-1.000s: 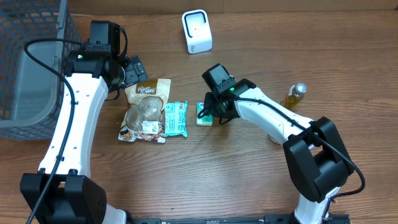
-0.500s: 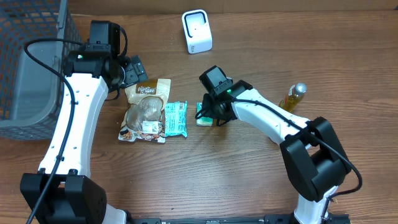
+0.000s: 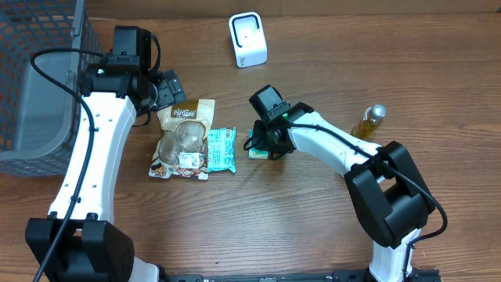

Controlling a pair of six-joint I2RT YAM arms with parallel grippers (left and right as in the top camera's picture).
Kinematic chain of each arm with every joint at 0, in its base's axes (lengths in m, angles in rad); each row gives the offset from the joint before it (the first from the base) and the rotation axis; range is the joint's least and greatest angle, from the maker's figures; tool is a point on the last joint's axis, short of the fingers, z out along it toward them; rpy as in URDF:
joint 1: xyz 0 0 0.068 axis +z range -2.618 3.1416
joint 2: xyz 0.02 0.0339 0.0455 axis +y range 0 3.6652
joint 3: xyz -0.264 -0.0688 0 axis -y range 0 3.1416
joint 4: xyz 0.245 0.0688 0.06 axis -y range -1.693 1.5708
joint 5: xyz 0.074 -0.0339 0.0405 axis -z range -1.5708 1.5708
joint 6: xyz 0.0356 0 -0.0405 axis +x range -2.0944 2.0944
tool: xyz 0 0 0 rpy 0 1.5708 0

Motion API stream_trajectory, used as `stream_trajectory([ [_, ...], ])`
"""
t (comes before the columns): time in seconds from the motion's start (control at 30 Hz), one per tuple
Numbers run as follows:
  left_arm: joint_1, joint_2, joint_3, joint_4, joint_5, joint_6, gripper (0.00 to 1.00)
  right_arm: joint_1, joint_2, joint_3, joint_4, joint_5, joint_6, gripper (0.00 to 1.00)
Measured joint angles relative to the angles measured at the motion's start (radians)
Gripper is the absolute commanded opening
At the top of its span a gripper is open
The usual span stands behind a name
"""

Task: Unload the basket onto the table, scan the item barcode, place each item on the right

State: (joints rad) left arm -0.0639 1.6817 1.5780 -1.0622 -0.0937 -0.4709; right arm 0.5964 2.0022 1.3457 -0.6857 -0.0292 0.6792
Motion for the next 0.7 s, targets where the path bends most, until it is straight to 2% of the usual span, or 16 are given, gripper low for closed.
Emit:
stream_trajectory([
  [0.2,0.0,0.0,0.0,0.0,0.0,0.0,0.99,-0.001,-0.001,0.0,0.0,-0.001,0.002,0.31],
  [0.33,0.0,0.0,0.0,0.0,0.0,0.0,1.0,-0.004,-0.006,0.0,-0.006,-0.001,0.002,0.47],
  [0.47,0.0,0.0,0.0,0.0,0.0,0.0,1.0,-0.007,-0.008,0.0,-0.018,0.0,0.0,0.47],
  [0.57,0.0,0.0,0.0,0.0,0.0,0.0,1.0,-0.007,-0.008,0.0,-0.023,0.0,0.002,0.42],
  [0.7,0.0,0.0,0.0,0.0,0.0,0.0,1.0,-0.01,-0.008,0.0,-0.026,-0.009,0.0,0.4],
])
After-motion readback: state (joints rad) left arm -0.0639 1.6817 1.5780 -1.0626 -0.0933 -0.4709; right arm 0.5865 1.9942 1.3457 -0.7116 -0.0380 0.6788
